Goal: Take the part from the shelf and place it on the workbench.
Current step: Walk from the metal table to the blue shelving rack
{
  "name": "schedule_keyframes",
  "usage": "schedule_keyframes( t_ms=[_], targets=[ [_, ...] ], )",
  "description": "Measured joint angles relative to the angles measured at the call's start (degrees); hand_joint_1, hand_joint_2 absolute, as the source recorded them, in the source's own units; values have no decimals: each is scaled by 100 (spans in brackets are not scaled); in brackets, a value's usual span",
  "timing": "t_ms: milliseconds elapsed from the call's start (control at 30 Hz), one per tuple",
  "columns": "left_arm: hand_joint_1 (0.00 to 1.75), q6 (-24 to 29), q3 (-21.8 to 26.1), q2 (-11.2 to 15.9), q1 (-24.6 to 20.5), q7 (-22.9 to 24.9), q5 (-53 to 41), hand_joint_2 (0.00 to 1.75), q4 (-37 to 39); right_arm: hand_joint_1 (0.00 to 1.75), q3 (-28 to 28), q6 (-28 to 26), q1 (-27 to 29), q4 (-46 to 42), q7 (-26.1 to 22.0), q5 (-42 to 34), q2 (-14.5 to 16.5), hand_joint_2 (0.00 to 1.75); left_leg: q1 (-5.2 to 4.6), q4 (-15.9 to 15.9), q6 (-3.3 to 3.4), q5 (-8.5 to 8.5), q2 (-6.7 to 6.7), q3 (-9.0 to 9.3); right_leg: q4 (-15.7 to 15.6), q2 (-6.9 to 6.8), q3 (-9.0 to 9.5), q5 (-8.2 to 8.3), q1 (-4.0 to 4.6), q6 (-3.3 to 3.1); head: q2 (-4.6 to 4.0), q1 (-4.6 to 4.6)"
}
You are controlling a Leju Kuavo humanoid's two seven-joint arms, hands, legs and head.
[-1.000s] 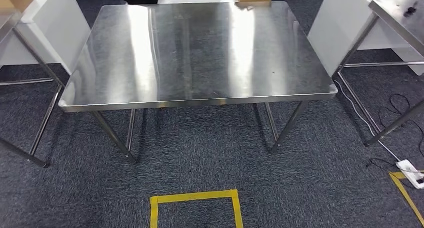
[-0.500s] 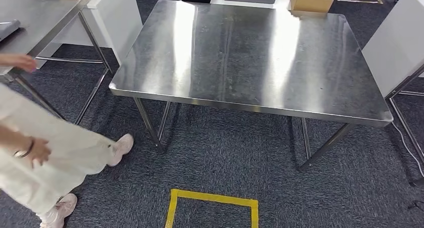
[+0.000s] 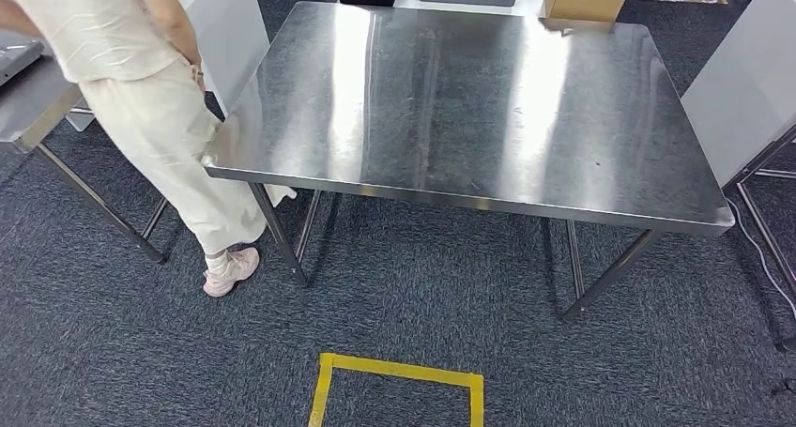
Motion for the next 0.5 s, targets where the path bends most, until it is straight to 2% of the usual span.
schedule_keyframes(
  t_ms=[67,367,500],
  targets=[
    [0,-8,7,-2,-1,2,0,0,0,0,0,1,0,0,3,-1,-2,0,4,-3,-23,-3,1,-2,1,0,-3,-1,3,-2,0,0],
    [0,-9,25,-1,-3,4,0,0,0,0,0,1,0,0,5,-2,-6,0,-4,-4,-42,-6,1,-7,1,0,-13,-3,4,-3,0,1],
    [0,-26,27,4,-6,6,0,0,0,0,0,1,0,0,26,-4,-2,0,-20,-2,22,3,3,-11,-38,4,-1,21,-29,40,0,-5]
  ],
)
